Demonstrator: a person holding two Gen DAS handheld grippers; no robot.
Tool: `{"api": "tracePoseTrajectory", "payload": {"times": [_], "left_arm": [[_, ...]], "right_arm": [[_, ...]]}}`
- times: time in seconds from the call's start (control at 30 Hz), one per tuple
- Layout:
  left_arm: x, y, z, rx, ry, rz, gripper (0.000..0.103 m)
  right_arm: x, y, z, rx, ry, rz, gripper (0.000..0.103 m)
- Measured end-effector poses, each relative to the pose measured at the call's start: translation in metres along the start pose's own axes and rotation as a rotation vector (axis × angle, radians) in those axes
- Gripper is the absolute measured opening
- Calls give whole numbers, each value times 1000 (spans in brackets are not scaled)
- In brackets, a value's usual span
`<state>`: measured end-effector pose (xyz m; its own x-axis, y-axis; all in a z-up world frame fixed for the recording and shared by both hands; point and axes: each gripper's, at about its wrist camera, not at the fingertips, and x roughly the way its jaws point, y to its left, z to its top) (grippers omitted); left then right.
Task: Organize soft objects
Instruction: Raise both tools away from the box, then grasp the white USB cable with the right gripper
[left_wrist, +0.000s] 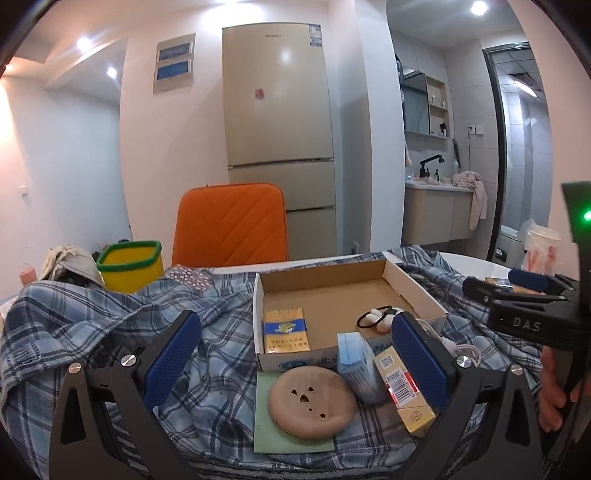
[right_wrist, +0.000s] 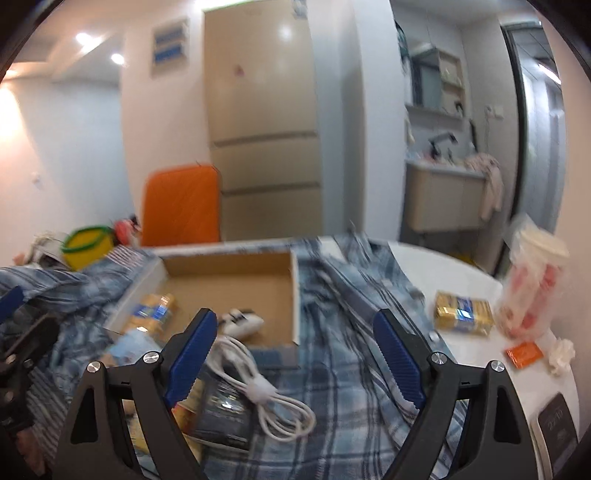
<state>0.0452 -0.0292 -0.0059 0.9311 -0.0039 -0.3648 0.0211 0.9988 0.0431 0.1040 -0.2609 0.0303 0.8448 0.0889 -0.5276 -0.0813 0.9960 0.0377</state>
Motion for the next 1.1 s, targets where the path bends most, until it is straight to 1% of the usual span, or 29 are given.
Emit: {"api": "tracePoseTrajectory", "payload": {"times": [0.07,0.1,0.17,0.2,0.23,0.3,0.37,0.43,0.47,0.6,0.67,0.8,0.83,0.87,0.93,1.0,1.03,1.1], "left_arm": [[2,0,-1,-5,11,-12,103],[2,1,-2,-5,16,-15,103],[5,-1,-3,-1,34,-27,103],[6,-1,-2,1,44,-34,103],[7,-2,-3,3,52,-44,103],[6,-3,-2,7,55,-51,103],[6,-3,-2,6,53,-51,103],[6,-2,-2,2,55,-51,103],[7,-2,-2,0,59,-52,103],[12,-3,-3,2,87,-65,103],[15,-2,-3,0,100,-72,103],[20,0,-4,-10,130,-84,103],[21,1,-5,-13,134,-87,103],[21,1,-5,-14,137,-88,103],[22,0,-5,-12,141,-89,103],[22,0,-6,-10,143,-90,103],[22,0,-6,-9,143,-90,103],[22,-1,-6,-11,143,-90,103]], "right_arm": [[10,-1,-1,1,60,27,88],[17,0,-3,-9,112,62,88],[26,1,-7,-21,175,137,88],[31,2,-8,-19,200,187,88],[33,3,-9,-22,211,199,88],[39,5,-13,-27,236,199,88],[44,6,-15,-25,264,208,79],[51,5,-17,-17,294,207,76],[54,4,-17,-12,304,212,73],[61,4,-19,3,342,232,70],[62,4,-21,1,355,239,63],[68,6,-23,-9,384,234,56],[71,7,-24,-11,396,231,51],[73,8,-25,-14,406,229,44],[77,10,-26,-20,424,237,38],[76,11,-27,-28,419,238,34],[75,11,-27,-30,416,242,28],[72,12,-27,-38,403,239,26]]}}
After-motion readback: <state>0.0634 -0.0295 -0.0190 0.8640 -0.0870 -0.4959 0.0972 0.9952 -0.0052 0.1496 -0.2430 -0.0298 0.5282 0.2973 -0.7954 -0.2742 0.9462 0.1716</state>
